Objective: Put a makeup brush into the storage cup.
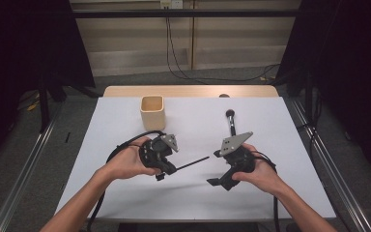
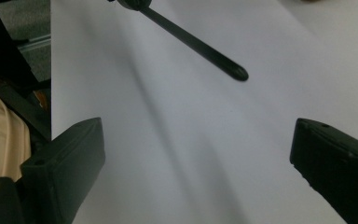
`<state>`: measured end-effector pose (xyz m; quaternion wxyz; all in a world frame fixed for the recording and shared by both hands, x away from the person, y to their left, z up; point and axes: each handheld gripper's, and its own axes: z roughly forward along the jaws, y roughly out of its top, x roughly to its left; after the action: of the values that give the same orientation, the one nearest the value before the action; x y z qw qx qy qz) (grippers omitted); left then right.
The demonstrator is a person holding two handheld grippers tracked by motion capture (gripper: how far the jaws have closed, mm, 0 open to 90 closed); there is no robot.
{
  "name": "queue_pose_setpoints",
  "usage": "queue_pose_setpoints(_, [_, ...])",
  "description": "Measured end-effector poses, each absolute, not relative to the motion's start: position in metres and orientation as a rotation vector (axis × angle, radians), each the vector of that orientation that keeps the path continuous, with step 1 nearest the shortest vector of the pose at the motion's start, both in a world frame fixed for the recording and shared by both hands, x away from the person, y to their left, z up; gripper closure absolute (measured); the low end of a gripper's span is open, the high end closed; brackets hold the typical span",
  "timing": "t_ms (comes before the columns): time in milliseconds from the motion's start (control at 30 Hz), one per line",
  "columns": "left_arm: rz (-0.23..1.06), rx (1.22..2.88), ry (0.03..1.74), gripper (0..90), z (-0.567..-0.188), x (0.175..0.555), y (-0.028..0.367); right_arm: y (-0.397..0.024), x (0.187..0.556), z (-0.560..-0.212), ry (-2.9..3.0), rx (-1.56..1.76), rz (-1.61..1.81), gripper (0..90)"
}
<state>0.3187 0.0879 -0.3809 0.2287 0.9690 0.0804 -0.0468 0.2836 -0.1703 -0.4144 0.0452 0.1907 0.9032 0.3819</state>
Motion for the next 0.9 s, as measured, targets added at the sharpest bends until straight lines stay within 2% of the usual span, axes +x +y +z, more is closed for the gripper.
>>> queue_pose_setpoints(900, [-0.186,2.814,0.140,85.5,-0.384,0.320,0.079,-0.141,0.305,-0.411,3.090,0.402,0.784,7.4])
